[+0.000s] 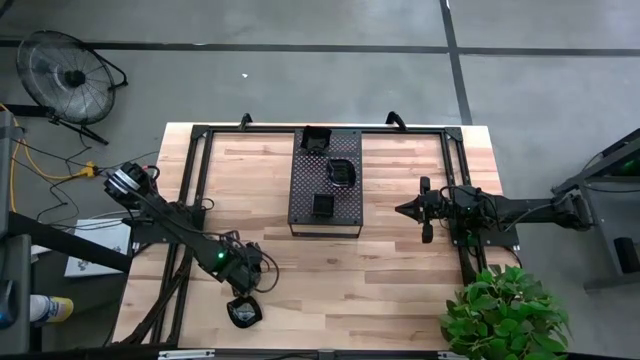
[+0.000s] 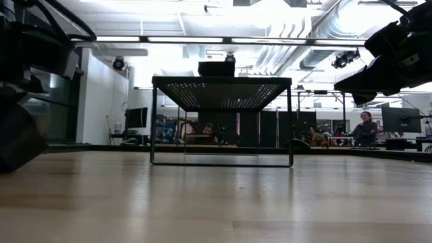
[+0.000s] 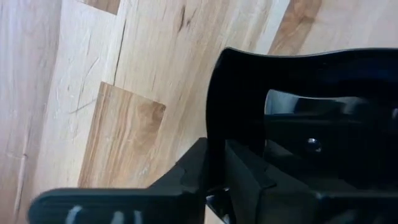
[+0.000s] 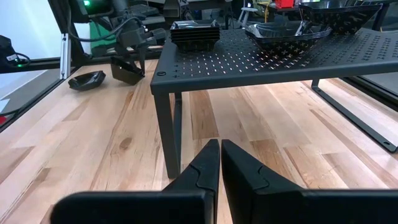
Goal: Pick & Place Mini shaped plates
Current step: Stack the black distorted square plate on top of the other black distorted square plate on the shelf
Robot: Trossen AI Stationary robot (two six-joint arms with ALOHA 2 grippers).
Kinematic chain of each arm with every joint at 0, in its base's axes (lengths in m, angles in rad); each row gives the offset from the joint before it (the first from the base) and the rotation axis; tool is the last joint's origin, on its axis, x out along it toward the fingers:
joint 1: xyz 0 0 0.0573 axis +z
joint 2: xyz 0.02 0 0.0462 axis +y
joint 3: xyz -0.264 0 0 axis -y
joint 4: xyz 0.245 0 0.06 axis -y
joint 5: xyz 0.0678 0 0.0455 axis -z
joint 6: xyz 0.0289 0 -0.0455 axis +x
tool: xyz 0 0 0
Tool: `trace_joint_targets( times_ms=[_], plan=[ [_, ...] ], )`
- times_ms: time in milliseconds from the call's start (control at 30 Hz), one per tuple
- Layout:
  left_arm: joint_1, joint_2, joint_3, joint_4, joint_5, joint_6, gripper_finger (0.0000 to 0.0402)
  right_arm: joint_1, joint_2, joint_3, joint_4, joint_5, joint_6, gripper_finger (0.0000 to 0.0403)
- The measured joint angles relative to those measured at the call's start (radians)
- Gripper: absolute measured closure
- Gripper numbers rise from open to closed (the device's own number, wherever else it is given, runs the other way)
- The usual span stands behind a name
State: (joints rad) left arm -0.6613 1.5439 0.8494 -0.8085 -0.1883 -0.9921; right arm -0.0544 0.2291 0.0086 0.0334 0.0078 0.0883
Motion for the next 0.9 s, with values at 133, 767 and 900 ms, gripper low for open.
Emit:
trace_joint_targets(
  times_ms=[133,767,900],
  plan=[
    [0.000,-0.021,0.000,0.006,-0.004,0.011,0.0393,0.000,0.000,0.000,0.000,0.000,0.000,0.0391],
    [0.000,-0.038,0.040,0.012,-0.040,0.057,0.0401,0.000,0.000,0.000,0.000,0.000,0.000,0.0391],
    [0.000,-0.038,0.071,-0.024,-0.064,0.071,0.0401,0.000,0.000,0.000,0.000,0.000,0.000,0.0391]
  ],
)
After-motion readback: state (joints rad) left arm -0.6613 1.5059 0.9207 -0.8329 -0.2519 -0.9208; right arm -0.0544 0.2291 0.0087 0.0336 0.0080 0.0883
